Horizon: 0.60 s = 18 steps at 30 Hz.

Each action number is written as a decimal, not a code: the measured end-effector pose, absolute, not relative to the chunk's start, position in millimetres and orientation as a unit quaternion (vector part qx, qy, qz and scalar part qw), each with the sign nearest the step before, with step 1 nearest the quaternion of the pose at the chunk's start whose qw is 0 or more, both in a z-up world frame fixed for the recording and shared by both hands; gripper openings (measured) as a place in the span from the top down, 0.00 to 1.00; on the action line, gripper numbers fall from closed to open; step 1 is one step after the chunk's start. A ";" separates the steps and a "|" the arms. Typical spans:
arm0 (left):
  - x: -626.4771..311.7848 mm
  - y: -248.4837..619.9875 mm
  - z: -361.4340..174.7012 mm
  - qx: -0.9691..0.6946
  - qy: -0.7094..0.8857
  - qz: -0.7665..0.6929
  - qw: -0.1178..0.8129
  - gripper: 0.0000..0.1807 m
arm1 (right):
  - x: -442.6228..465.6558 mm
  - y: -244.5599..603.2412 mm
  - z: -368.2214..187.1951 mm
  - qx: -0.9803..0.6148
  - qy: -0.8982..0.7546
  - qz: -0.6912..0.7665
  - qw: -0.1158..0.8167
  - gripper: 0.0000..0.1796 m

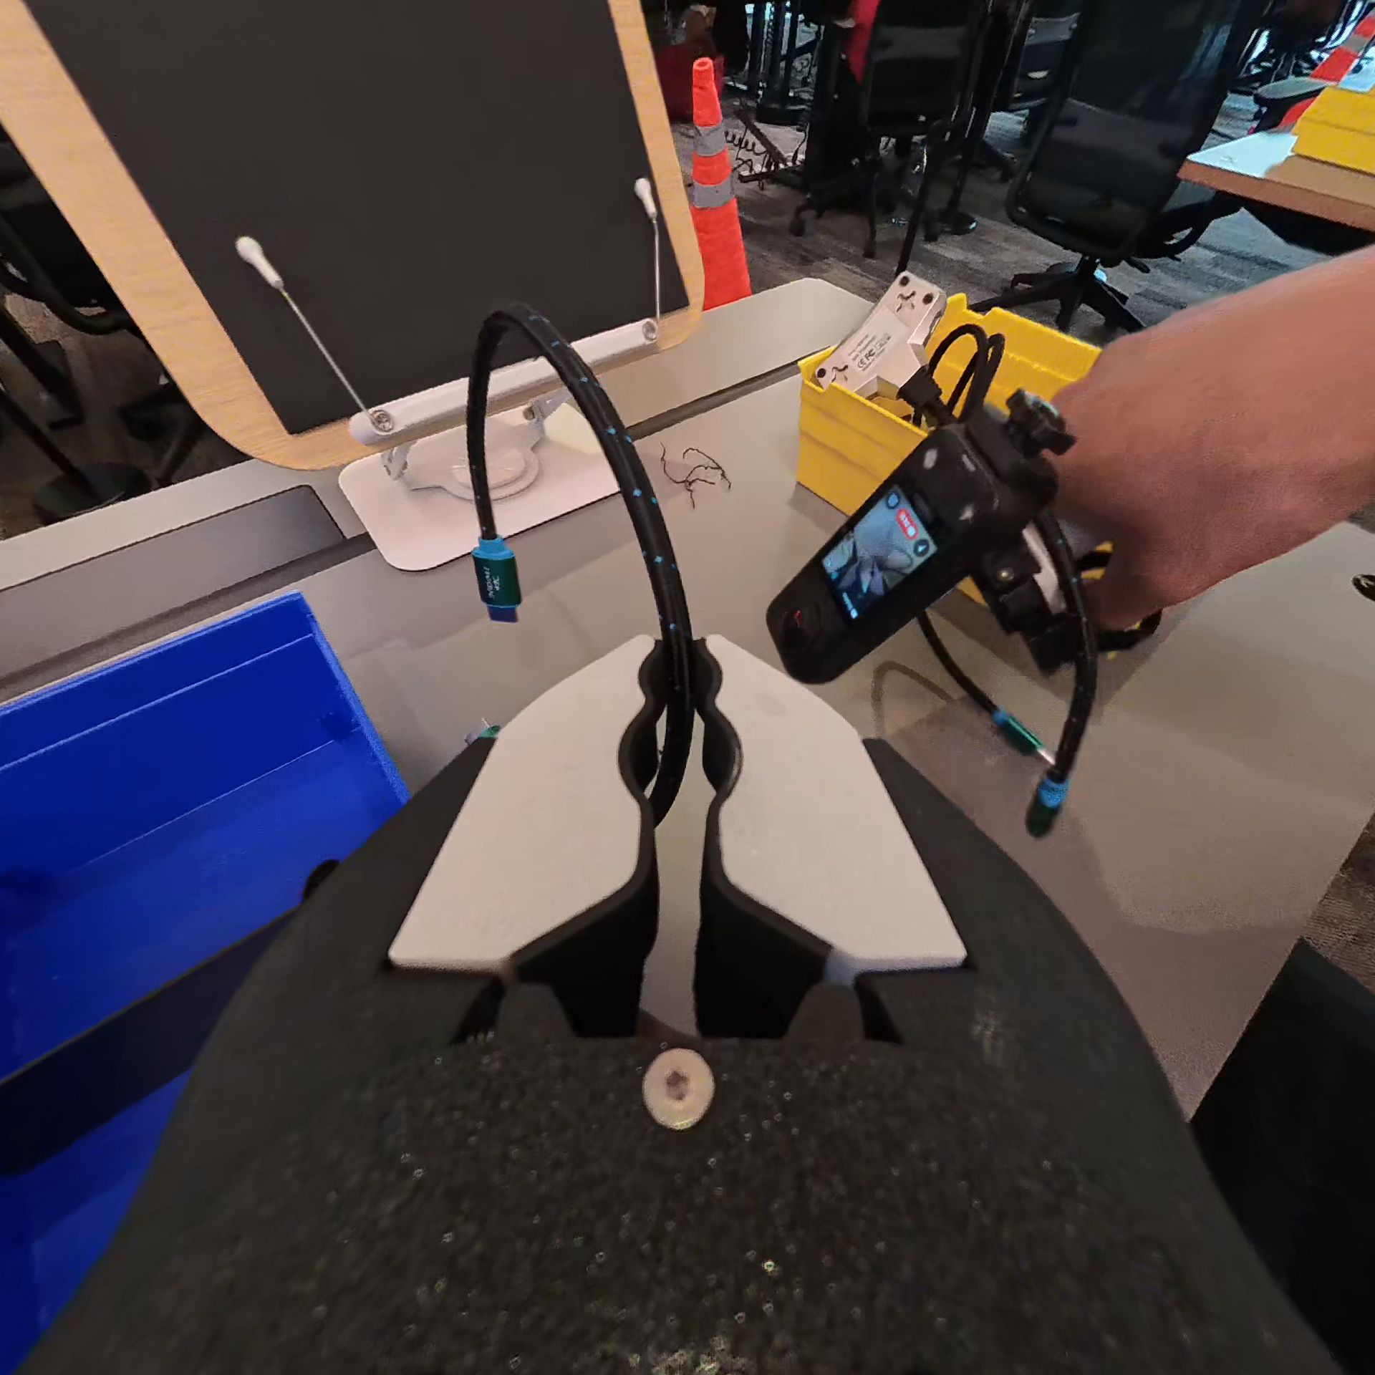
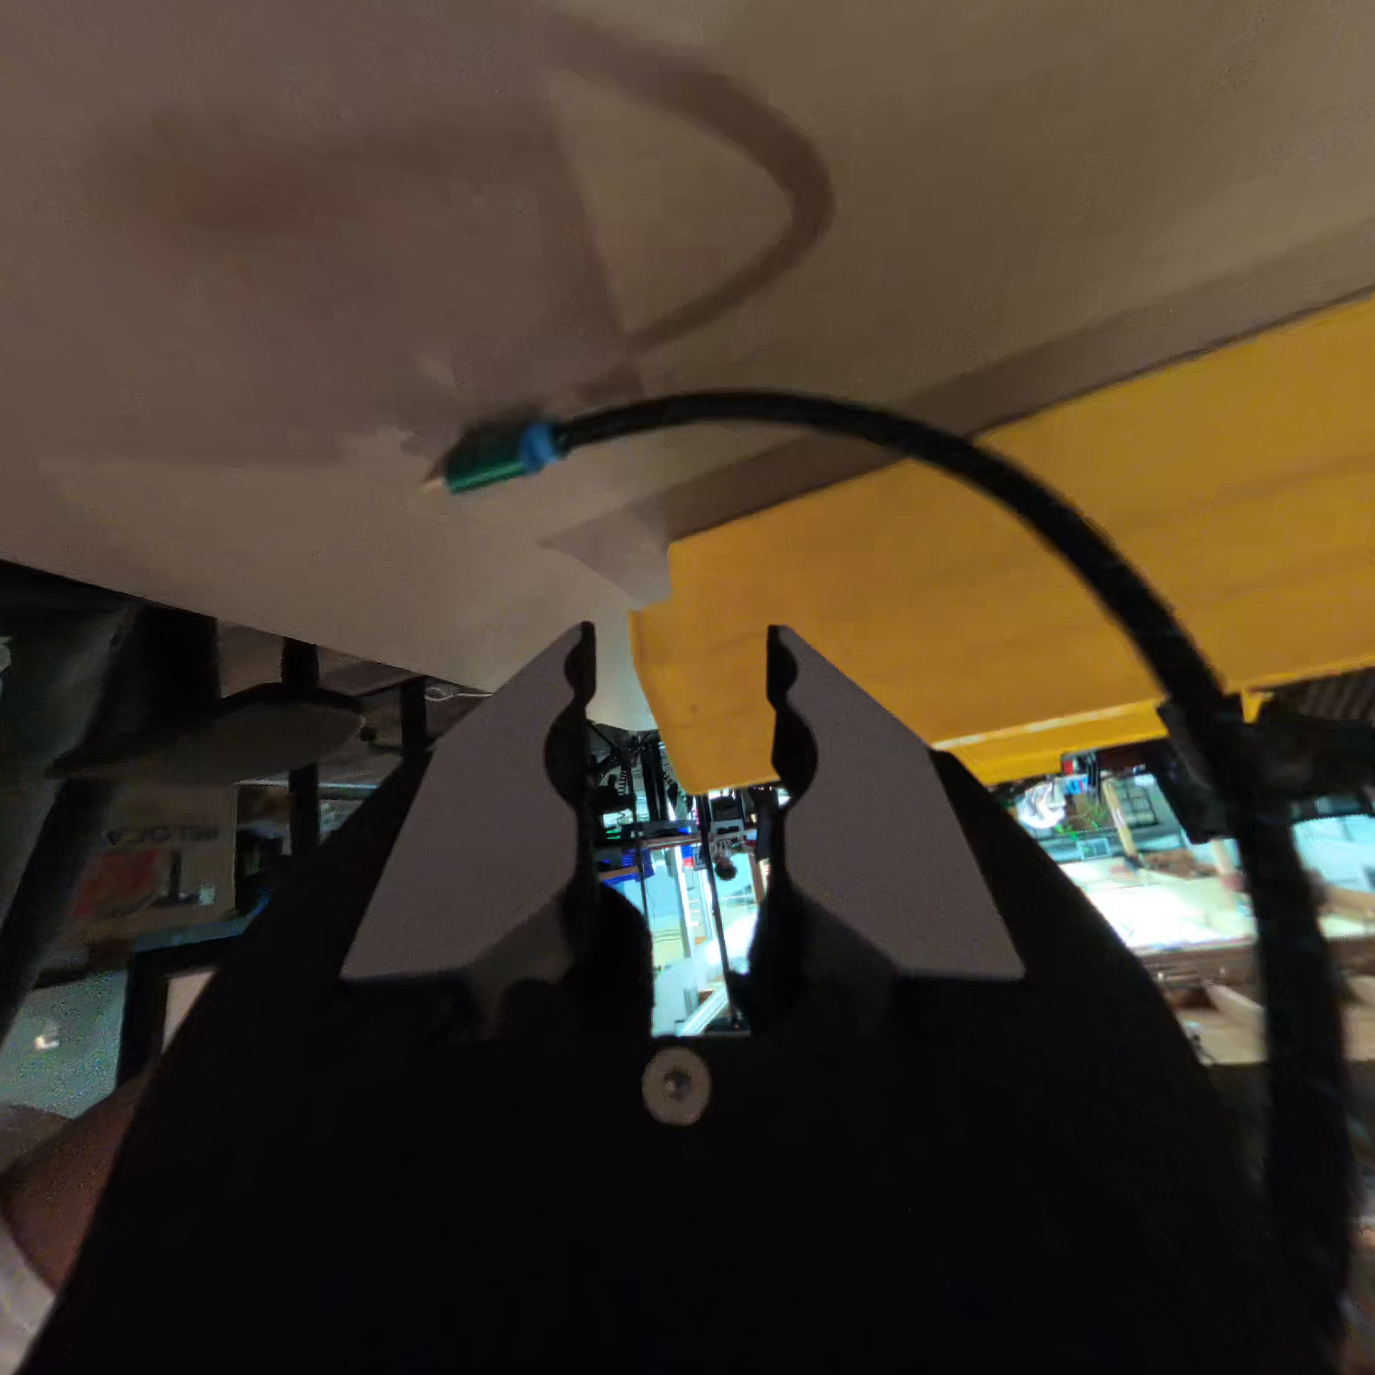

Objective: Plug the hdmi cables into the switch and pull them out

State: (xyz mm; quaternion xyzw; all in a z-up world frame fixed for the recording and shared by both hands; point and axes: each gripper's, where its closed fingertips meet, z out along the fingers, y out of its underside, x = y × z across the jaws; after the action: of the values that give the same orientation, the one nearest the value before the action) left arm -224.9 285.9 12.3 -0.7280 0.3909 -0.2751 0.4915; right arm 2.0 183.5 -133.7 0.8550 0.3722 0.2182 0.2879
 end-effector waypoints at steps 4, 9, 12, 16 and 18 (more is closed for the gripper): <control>-223.7 282.9 17.1 -0.724 0.393 -0.276 0.495 0.97 | -46.6 204.1 -147.4 0.887 0.425 0.090 0.158 0.75; -224.1 279.4 20.4 -0.722 0.395 -0.284 0.493 0.96 | -99.2 250.1 -141.8 0.909 0.407 -0.038 -0.083 0.74; -221.4 274.0 13.0 -0.719 0.425 -0.276 0.475 0.96 | -116.9 279.9 -117.9 0.907 0.336 -0.099 -0.235 0.74; -215.5 258.0 -5.9 -0.702 0.506 -0.242 0.439 0.96 | -138.7 280.3 -79.4 0.863 0.274 -0.210 -0.370 0.74; -213.8 253.9 -16.6 -0.694 0.540 -0.198 0.434 0.97 | -148.1 268.7 -68.2 0.837 0.275 -0.254 -0.399 0.74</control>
State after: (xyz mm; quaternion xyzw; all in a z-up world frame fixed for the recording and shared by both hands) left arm -213.8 253.9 -16.6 -0.6938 0.5395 -0.1982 0.4340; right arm -148.1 268.7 -68.2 0.8372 0.2747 -0.2540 -0.3990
